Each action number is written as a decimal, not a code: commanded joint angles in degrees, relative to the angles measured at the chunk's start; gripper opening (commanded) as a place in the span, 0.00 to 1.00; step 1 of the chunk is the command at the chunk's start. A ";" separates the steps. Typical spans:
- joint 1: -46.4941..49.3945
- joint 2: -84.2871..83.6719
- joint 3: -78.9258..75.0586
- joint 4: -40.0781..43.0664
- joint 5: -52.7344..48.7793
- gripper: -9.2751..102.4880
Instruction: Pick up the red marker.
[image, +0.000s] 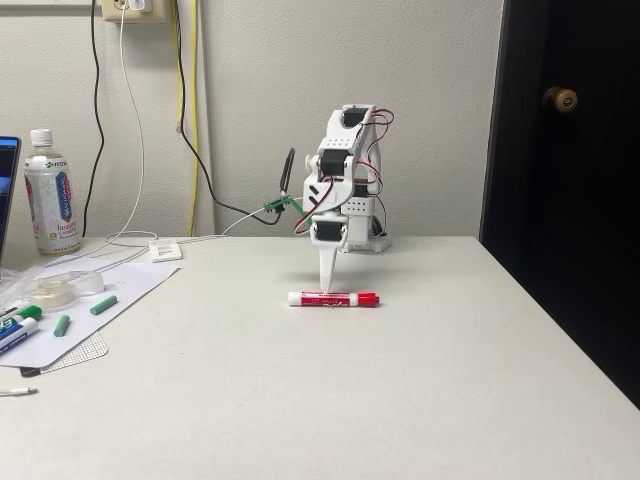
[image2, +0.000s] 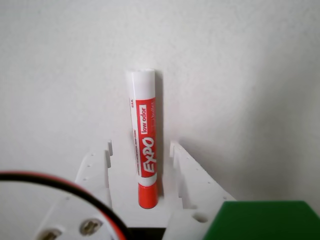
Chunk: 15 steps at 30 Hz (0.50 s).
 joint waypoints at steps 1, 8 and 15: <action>0.35 -1.93 -4.92 1.58 -0.09 0.34; 0.18 -4.13 -4.92 -1.32 -0.44 0.33; 0.18 -5.27 -4.92 -2.20 -0.70 0.33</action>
